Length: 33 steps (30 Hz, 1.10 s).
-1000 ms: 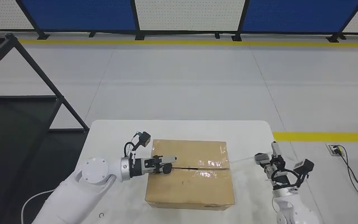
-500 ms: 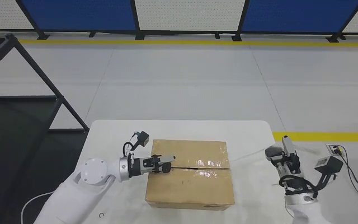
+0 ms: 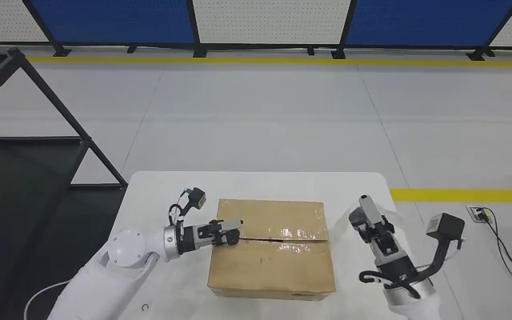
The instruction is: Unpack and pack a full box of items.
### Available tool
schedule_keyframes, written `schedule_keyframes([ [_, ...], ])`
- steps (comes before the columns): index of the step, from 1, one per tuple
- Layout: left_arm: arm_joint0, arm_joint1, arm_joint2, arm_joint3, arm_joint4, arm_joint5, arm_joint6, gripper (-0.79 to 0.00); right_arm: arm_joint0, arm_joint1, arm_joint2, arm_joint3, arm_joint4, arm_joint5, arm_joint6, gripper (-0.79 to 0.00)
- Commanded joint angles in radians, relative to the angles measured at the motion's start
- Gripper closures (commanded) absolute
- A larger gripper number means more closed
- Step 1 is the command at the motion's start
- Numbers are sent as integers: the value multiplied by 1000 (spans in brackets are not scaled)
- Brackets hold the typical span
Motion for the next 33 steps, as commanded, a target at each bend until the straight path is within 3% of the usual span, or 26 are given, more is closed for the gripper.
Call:
schedule_keyframes([
  [1, 13, 2, -14, -4, 0, -2, 2, -785, 11, -1, -26, -6, -20, 11, 9, -785],
  [17, 114, 13, -125, -37, -17, -20, 14, -785, 150, -23, -242, 77, -155, 90, 64, -785],
  [33, 162, 7, -185, -33, -33, -29, 30, -785, 278, -62, -422, 234, -234, 148, 61, -785],
])
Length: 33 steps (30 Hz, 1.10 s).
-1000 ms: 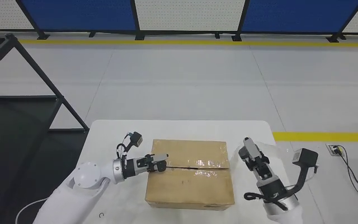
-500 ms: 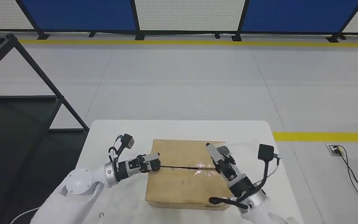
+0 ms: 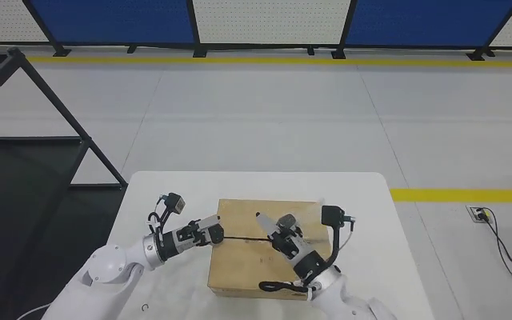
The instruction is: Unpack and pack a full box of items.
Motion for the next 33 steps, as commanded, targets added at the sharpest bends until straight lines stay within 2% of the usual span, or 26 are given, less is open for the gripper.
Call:
schedule_keyframes([
  [1, 6, -1, -6, 1, -2, -1, 3, -785, 17, -6, -20, 24, -1, 4, -3, -785],
  [9, 35, -5, -31, -3, -7, -11, 9, -785, 88, -34, -99, 126, -7, 29, -2, -785],
  [19, 63, -7, -65, -13, -6, -13, 8, -785, 116, -61, -160, 187, -29, 43, 2, -785],
  [33, 86, -13, -97, -23, 9, -19, -15, -785, 97, -71, -116, 178, -53, 24, 27, -785],
])
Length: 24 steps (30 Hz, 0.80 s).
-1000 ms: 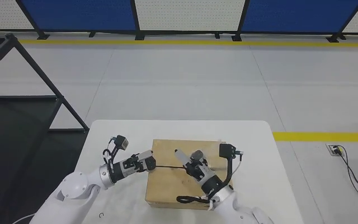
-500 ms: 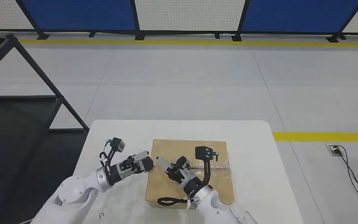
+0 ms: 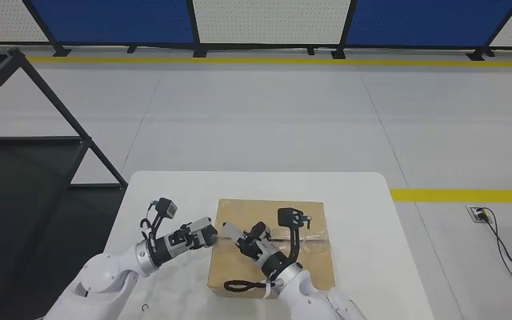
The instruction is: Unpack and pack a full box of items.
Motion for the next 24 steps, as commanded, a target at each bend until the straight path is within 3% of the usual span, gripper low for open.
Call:
schedule_keyframes([
  [1, 3, 0, -5, 0, 3, -2, -5, -785, -12, 3, 18, -8, -1, 1, 17, -785],
  [9, 10, -4, -20, -4, 9, -3, -10, -785, -41, 21, 81, -37, 7, 11, 244, -785],
  [18, 10, -9, -29, -5, 19, 4, -12, -785, -157, 49, 225, -167, 72, -50, 360, -785],
  [24, 9, -13, -32, -5, 25, 9, -18, -785, -190, 58, 271, -181, 104, 6, 435, -785],
])
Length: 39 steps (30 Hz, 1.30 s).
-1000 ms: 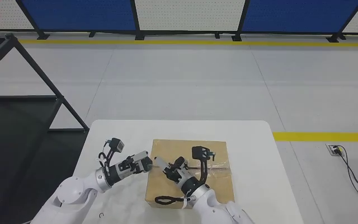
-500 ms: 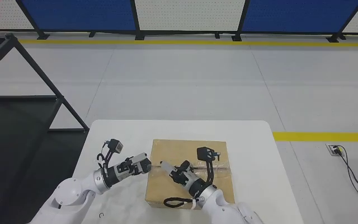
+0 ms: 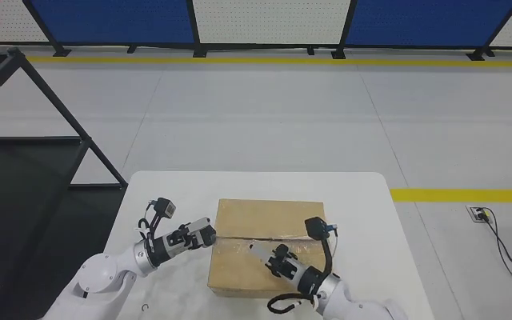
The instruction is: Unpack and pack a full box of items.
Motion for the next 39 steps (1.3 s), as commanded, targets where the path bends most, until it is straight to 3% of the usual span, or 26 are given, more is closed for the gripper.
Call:
schedule_keyframes([
  [1, -1, -1, 0, 0, 2, 1, -2, -785, 4, -1, -2, 13, 11, 9, 2, -785],
  [13, -3, -7, -4, -7, 22, 8, -23, -785, 43, -10, -34, 58, 57, 6, -45, -785],
  [14, -4, -8, -4, -7, 26, 10, -24, -733, 42, -10, -33, 57, 62, 2, -51, -785],
  [15, -4, -8, -4, -7, 27, 10, -24, -434, 40, -10, -32, 57, 66, -1, -57, -785],
  [16, -4, -9, -4, -7, 30, 11, -25, -326, 38, -10, -30, 55, 70, -4, -63, -785],
  [17, -4, -9, -4, -7, 32, 12, -26, -151, 36, -10, -28, 54, 75, -7, -68, -785],
  [18, -4, -10, -4, -6, 32, 13, -28, -25, 34, -10, -26, 54, 79, -9, -71, -785],
  [19, -4, -10, -5, -5, 33, 14, -29, 0, 33, -10, -25, 54, 81, -10, -73, -785],
  [39, -7, -18, -17, -7, 60, 29, -32, 0, 40, -11, -21, 67, 134, -62, -85, -785],
])
